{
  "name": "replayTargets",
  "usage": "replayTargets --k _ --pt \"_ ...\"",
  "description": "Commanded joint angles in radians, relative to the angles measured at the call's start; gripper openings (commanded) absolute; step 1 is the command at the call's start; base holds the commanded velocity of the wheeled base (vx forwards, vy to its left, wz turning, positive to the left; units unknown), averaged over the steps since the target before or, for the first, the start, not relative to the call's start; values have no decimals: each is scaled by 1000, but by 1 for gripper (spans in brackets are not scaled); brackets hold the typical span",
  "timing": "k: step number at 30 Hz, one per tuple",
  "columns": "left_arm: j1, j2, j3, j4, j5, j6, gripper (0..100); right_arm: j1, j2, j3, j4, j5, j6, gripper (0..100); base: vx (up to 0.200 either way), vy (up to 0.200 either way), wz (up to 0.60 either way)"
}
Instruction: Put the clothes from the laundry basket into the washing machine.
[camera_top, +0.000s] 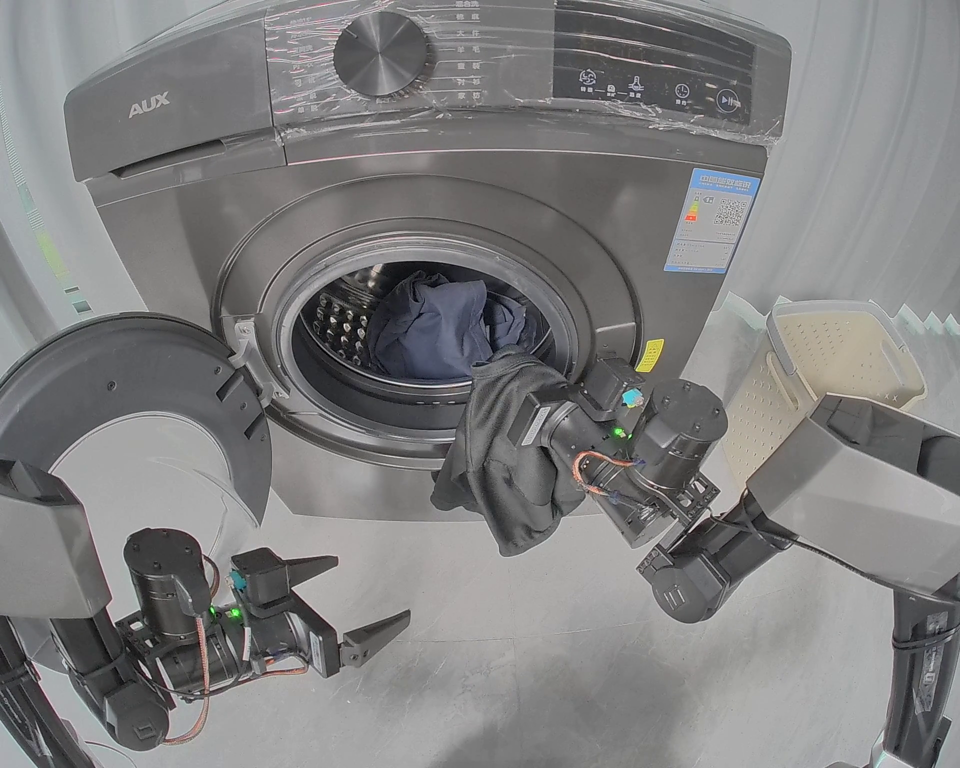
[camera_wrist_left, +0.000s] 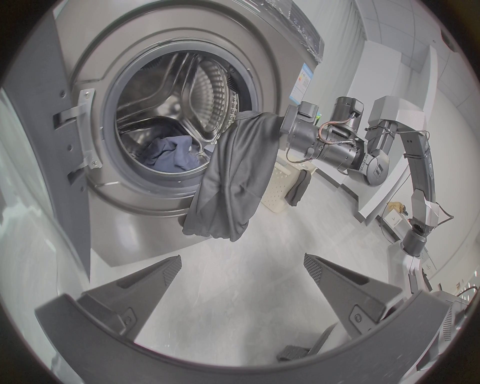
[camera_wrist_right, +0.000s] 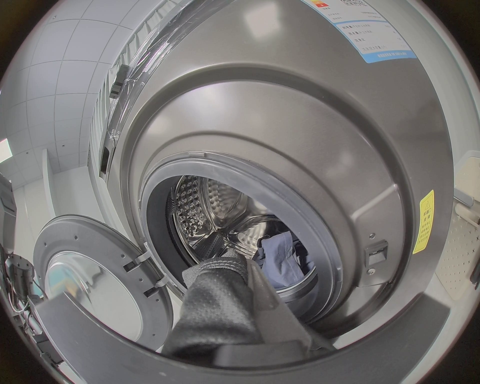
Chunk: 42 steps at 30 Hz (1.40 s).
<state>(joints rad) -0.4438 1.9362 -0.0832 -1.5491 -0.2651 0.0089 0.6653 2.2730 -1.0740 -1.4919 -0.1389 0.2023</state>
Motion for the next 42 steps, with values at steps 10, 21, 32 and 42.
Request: replayTargets --k 10,21,32,42 --pt "-78 213 -371 -2 1 -17 100 77 -3 -3 9 -28 8 0 0 0 0" --pt "-76 342 -563 0 9 -20 100 129 -7 0 9 -30 8 0 0 0 0" --pt "-39 448 -756 1 89 -23 100 158 -24 31 7 -36 19 0 0 0 0" --pt "-9 504 -869 0 135 -41 0 165 -47 71 4 -59 29 0 0 0 0"
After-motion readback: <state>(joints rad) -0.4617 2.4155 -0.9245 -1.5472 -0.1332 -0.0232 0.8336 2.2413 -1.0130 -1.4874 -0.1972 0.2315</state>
